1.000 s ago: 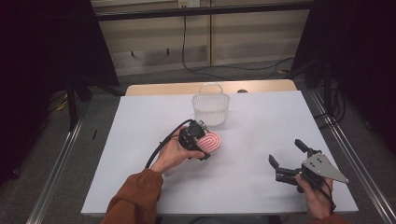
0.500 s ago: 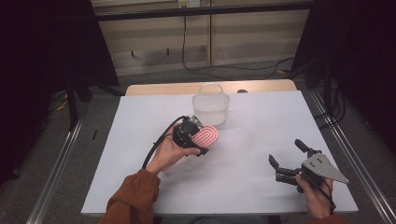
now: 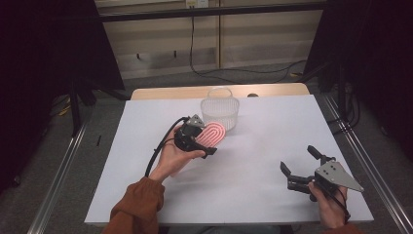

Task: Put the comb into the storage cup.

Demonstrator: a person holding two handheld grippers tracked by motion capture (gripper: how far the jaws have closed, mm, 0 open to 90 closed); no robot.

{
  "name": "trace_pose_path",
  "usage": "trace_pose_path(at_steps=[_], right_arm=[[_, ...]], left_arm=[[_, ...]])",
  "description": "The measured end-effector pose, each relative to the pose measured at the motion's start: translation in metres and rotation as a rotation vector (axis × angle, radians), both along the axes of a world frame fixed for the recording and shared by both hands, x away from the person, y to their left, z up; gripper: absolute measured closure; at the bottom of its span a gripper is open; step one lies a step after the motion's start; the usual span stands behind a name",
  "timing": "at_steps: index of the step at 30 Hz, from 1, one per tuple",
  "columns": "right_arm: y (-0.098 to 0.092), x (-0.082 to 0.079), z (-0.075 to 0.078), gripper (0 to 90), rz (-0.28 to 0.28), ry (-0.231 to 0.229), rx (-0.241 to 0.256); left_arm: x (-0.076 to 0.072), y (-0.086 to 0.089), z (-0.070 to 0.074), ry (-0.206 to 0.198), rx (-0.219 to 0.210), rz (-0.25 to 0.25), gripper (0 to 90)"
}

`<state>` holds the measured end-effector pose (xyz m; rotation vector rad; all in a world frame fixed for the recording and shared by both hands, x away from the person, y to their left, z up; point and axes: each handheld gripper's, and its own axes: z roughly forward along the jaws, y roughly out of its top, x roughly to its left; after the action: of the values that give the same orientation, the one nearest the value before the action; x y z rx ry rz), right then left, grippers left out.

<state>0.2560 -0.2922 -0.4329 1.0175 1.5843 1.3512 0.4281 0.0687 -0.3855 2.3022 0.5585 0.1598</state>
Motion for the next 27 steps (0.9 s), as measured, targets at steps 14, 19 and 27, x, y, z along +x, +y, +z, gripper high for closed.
trace_pose_path(at_steps=[14,19,27], right_arm=[[0.0,0.0,0.0,0.0,-0.001,0.003,0.005],[0.0,-0.001,0.0,0.0,-0.001,0.001,0.001],[0.0,-0.001,0.0,0.0,-0.001,0.0,0.003]], left_arm=[[-0.006,0.012,0.009,-0.092,-0.108,0.044,20.1],[-0.009,0.014,0.014,-0.127,-0.142,0.048,20.1],[-0.012,0.019,0.023,-0.171,-0.219,0.062,20.1]])
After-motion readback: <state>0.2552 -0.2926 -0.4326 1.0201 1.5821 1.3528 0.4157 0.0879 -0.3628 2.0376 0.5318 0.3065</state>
